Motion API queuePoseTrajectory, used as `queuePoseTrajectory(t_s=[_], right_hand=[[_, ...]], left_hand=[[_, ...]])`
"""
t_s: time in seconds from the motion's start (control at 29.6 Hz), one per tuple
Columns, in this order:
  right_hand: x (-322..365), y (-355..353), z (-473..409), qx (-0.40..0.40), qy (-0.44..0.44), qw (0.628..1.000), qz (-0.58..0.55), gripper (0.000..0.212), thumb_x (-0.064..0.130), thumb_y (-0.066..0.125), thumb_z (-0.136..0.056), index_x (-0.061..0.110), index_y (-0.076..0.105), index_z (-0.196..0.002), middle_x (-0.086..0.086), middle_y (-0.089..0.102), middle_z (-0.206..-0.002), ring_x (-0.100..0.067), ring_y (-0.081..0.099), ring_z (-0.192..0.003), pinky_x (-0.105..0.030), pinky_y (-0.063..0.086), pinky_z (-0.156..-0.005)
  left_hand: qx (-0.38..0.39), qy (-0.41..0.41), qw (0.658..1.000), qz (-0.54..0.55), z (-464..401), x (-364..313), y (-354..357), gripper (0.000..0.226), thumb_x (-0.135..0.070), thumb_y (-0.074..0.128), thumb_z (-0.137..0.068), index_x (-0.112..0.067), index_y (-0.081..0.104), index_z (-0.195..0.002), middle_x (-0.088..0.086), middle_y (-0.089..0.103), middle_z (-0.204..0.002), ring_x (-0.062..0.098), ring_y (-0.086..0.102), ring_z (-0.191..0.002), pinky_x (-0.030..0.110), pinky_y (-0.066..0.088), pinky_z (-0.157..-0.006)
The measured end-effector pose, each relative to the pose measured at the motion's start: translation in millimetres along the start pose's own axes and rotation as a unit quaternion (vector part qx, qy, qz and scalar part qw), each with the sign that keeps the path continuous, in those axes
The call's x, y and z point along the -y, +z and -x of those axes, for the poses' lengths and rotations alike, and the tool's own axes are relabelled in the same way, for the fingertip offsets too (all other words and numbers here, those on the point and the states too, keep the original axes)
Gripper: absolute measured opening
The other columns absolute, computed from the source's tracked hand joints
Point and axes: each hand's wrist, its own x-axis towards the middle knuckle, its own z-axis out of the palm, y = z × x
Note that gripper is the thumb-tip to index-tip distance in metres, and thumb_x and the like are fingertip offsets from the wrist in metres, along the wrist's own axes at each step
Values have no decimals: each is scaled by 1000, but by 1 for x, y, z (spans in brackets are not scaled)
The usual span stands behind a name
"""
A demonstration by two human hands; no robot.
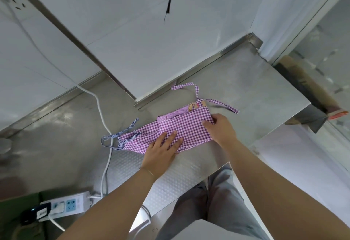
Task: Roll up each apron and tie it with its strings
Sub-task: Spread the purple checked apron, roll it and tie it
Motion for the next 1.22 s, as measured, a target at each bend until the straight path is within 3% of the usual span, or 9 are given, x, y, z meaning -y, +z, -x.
queuePoseTrajectory(t_s=[0.24, 0.34, 0.44, 0.57, 0.68, 0.78, 0.98, 1.12, 1.22], right_hand=[[-12, -20, 10, 157, 182, 952, -190, 65, 4, 70, -82, 4, 35, -137, -11, 51, -132, -33, 52, -121, -37, 49, -94], [-19, -7, 36, 106, 142, 958, -227, 77, -1, 68, -81, 8, 21, -141, 0, 50, -113, -30, 50, -116, -43, 50, -93], [-24, 4, 46, 100, 104, 976, -164, 85, 28, 69, -86, 15, 10, -146, -9, 47, -133, -33, 50, -123, -49, 49, -97], [-29, -15, 27, 62, 35, 997, 33, 62, 63, 44, -90, 16, 40, -130, -5, 63, -118, -29, 62, -108, -43, 49, -94], [-15, -33, 7, 82, 22, 996, -13, 32, 48, 52, -94, 16, 55, -89, 7, 62, -80, -15, 63, -78, -28, 52, -72], [-3, -45, -12, 90, 45, 985, -137, 20, 26, 59, -94, 9, 61, -84, 1, 56, -65, -11, 53, -56, -18, 40, -50], [-13, -81, -20, 136, 140, 893, -405, 16, 13, 48, -100, 3, 59, -93, -3, 47, -61, -11, 40, -50, -19, 38, -43], [-20, -98, 5, 176, 20, 925, -337, 11, 6, 54, -95, 4, 65, -96, -6, 66, -76, -15, 64, -67, -22, 56, -68], [-16, -83, 10, 135, -136, 981, -29, 15, 18, 57, -95, 5, 65, -92, -1, 65, -81, -14, 61, -73, -22, 50, -73]], left_hand=[[-31, 35, 998, -29, -21, -4, -38, 57, -28, 73, -67, -18, 66, -123, 6, 60, -132, 29, 59, -116, 43, 49, -96], [-10, -9, 999, 43, -42, -33, -56, 50, -28, 39, -94, -11, 42, -141, 10, 34, -152, 26, 35, -135, 37, 31, -109], [30, -133, 978, 160, -53, -62, -59, 63, -48, 33, -97, -15, 19, -149, 14, 20, -156, 32, 25, -137, 43, 32, -109], [60, -170, 977, 118, -49, -78, -48, 76, -67, 25, -93, -29, -3, -152, 11, -4, -160, 35, 8, -144, 49, 23, -114], [68, -195, 969, 133, -48, -79, -43, 72, -69, 19, -92, -38, -11, -150, 3, -13, -161, 31, -1, -147, 54, 20, -113], [65, -202, 960, 183, -46, -82, -39, 71, -67, 23, -93, -39, -8, -150, 3, -15, -160, 31, -6, -147, 54, 13, -117], [44, -60, 986, 148, -54, -76, -36, 72, -63, 35, -93, -39, 0, -152, 1, -11, -161, 28, -6, -148, 49, 7, -118], [36, 114, 987, 105, -83, -67, -42, 78, -59, 51, -89, -34, 13, -152, -3, -2, -162, 23, -2, -149, 47, 3, -118], [-9, 162, 986, 48, -97, -63, -55, 83, -58, 60, -81, -29, 25, -151, 1, 11, -161, 26, 4, -149, 45, -4, -118]])
